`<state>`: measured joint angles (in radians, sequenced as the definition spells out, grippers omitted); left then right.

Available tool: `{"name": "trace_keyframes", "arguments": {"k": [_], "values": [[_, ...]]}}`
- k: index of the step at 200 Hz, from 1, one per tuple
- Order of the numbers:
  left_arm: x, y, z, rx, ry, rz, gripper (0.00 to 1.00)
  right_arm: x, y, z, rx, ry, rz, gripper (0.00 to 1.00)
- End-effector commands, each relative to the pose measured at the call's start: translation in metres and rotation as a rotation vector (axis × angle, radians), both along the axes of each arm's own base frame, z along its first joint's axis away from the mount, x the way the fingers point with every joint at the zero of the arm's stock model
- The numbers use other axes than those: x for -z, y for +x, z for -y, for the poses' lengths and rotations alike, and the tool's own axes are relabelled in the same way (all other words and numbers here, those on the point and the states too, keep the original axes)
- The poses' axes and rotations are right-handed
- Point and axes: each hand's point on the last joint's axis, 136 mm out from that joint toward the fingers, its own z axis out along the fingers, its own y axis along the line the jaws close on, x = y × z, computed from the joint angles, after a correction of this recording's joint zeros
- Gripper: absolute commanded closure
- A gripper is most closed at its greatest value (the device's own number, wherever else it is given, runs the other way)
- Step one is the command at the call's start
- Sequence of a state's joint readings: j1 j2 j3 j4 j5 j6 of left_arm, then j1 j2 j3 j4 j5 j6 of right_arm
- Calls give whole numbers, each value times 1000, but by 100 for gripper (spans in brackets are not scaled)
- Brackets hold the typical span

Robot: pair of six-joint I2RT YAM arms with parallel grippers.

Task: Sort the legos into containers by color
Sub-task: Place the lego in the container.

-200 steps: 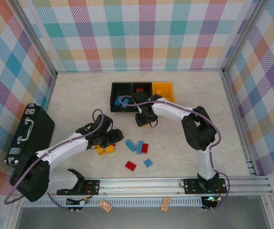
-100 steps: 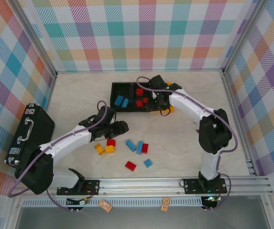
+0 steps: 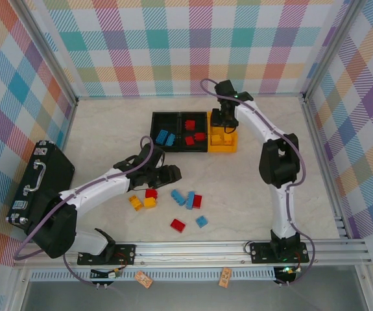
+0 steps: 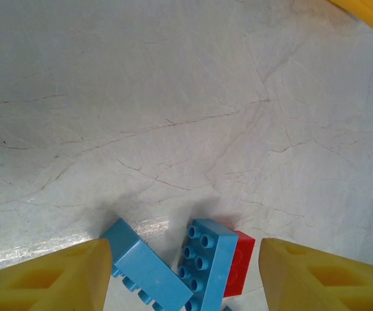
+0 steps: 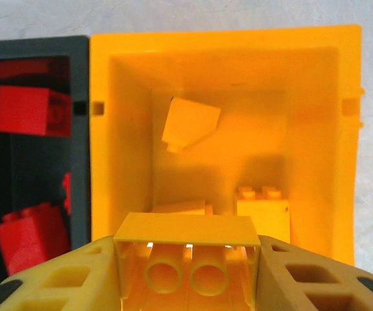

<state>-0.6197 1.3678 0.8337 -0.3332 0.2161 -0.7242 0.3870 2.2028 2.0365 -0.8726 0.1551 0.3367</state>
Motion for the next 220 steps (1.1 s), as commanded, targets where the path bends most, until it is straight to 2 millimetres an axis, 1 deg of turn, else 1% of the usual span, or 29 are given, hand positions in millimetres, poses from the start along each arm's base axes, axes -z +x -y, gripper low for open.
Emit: {"name": "trace_keyframes", "arguments": {"k": [1, 32, 85, 100, 109, 118, 144, 173, 176, 182, 202, 220], "values": [[-12, 7, 9, 21, -17, 43, 39, 7, 3, 12, 39, -51, -47, 54], [-9, 6, 7, 14, -6, 37, 38, 14, 14, 14, 50, -75, -56, 53], [-3, 7, 7, 7, 5, 24, 39, 28, 19, 20, 55, -118, -79, 51], [-2, 7, 8, 9, 5, 21, 39, 28, 21, 21, 56, -123, -77, 48], [-2, 7, 8, 9, 4, 22, 39, 26, 21, 21, 58, -123, -74, 44], [-2, 7, 9, 8, 4, 22, 39, 23, 22, 21, 59, -119, -68, 41], [-3, 7, 9, 7, 2, 24, 39, 10, 23, 19, 52, -106, -49, 38], [-6, 7, 6, -5, 8, 34, 39, -14, 17, 15, 38, -70, -19, 38], [-6, 7, 6, -5, 10, 34, 39, -15, 15, 14, 35, -68, -21, 38], [-7, 7, 5, -9, 13, 36, 39, -22, 11, 12, 28, -55, -9, 38], [-9, 6, -1, -28, 32, 38, 39, -38, -4, 7, 4, -6, 17, 38], [-8, 4, -11, -53, 79, 24, 39, -45, -24, 4, -10, 37, 20, 37]]}}
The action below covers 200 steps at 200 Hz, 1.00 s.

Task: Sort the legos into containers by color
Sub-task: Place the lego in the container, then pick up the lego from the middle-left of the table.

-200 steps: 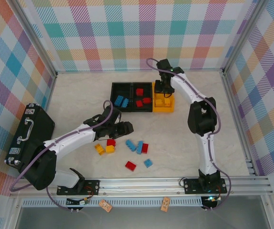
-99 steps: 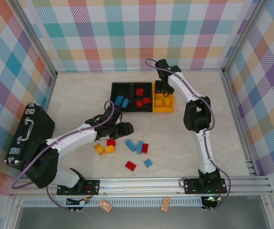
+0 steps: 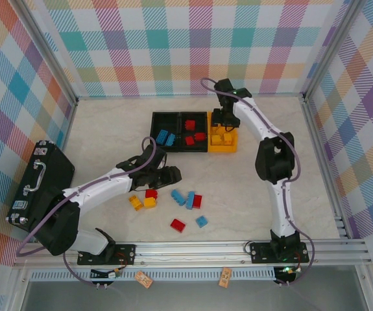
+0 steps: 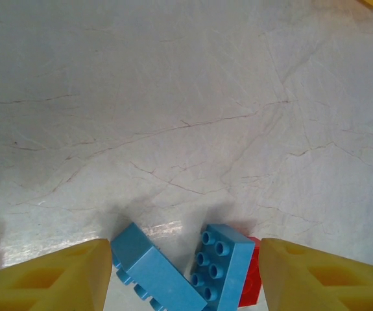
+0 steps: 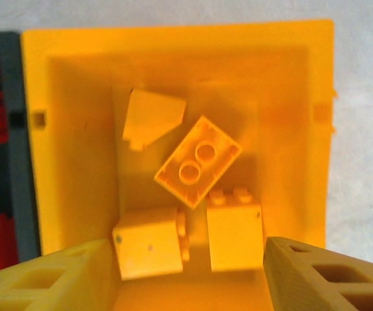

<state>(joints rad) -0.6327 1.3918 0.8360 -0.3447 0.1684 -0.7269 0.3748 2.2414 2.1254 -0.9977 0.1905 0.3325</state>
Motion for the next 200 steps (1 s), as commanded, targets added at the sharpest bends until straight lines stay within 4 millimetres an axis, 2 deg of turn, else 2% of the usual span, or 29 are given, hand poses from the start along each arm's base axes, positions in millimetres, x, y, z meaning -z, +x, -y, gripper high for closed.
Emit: {"name": "trace_keyframes", "arguments": {"k": [1, 37, 55, 92, 125, 157, 200], "values": [[-18, 3, -7, -37, 31, 29, 39, -44, -19, -12, -33, 98, 73, 37], [-15, -3, -24, -78, 102, 4, 39, -54, -61, -18, -82, 188, 68, 37], [-14, -6, -37, -103, 169, -14, 38, -53, -85, -22, -101, 245, 51, 37], [-15, -1, -64, -174, 253, -14, 38, -56, -135, -43, -186, 393, 49, 36], [-15, 16, -92, -255, 324, -15, 38, -52, -177, -68, -279, 475, 35, 36], [-14, 40, -117, -330, 360, 1, 38, -49, -214, -94, -351, 544, 22, 34], [-4, 79, -143, -397, 404, 24, 36, -41, -248, -117, -400, 589, -2, 33]]}}
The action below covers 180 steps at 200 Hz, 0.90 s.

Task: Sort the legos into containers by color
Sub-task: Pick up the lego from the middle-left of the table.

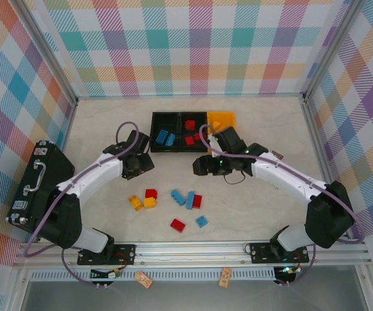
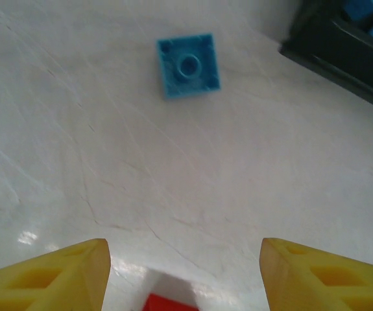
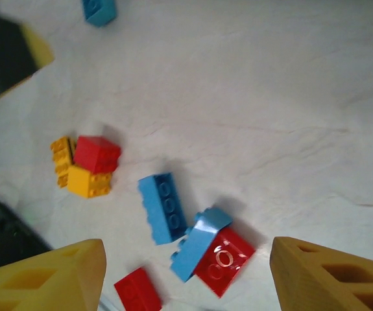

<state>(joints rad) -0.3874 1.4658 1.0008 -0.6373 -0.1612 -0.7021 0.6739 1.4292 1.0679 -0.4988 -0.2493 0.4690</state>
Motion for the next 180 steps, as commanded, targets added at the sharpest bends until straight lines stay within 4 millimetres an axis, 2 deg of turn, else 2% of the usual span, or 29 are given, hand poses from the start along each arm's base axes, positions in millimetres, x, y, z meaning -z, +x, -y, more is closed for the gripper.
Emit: {"name": "trace_keyframes", "arguments": {"k": [1, 30, 58, 97, 121, 140, 157, 172, 180], "values": [[-3, 28, -13, -13, 48, 48, 36, -10, -9, -17, -11, 82, 11, 33], [4, 55, -16, -1, 83, 55, 33, 1, -15, -20, 3, 73, -21, 33], [15, 73, -18, -7, 88, 41, 33, 2, -16, -20, 16, 63, -20, 33], [32, 87, -18, -5, 93, 16, 34, 1, -16, -14, 35, 41, -11, 33], [45, 89, -19, -3, 103, -18, 36, 2, -17, -11, 43, 33, -14, 33], [53, 87, -21, -10, 113, -37, 41, 1, -16, -10, 50, 34, -11, 33], [57, 85, -23, -12, 118, -46, 49, 1, -17, -9, 52, 34, -11, 33], [58, 83, -24, -8, 119, -51, 61, 1, -17, -9, 55, 35, -11, 33], [56, 82, -24, -7, 118, -49, 62, 1, -17, -9, 55, 34, -11, 33]]}}
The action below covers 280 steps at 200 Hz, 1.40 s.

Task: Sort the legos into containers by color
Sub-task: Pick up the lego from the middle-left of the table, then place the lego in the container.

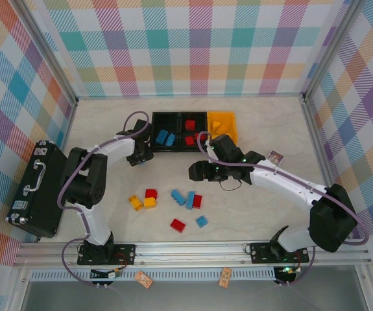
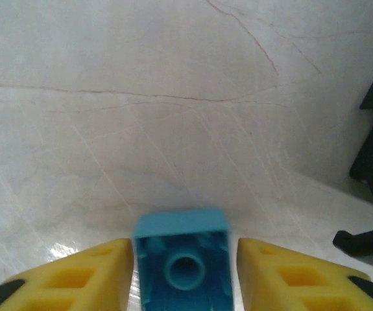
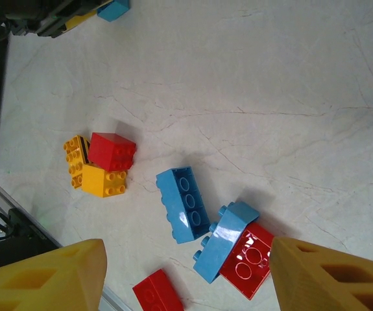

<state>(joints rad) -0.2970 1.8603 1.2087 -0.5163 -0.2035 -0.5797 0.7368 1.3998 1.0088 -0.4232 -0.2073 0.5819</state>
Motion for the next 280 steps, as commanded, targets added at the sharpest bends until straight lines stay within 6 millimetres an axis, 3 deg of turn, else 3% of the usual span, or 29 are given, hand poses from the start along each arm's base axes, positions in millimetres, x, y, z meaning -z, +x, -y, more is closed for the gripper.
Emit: {"name": "trace_keyframes", "arguments": {"k": [1, 22, 97, 140, 197, 280], "values": [[-2, 2, -10, -13, 14, 6, 62, -3, -5, 2, 7, 5, 2, 33], [-10, -2, -10, -6, 6, 16, 68, -1, -5, 3, 7, 3, 1, 33], [-52, -22, 1, 54, -72, 52, 67, 0, -2, -3, 4, 20, 1, 33], [-84, -20, 19, 106, -125, 99, 65, 0, -2, -4, 4, 25, 6, 33], [-106, 13, 57, 171, -188, 141, 65, -3, -1, -1, 27, 44, 23, 33], [-100, 84, 91, 225, -187, 148, 65, -13, 8, 5, 70, 28, 69, 33]]}}
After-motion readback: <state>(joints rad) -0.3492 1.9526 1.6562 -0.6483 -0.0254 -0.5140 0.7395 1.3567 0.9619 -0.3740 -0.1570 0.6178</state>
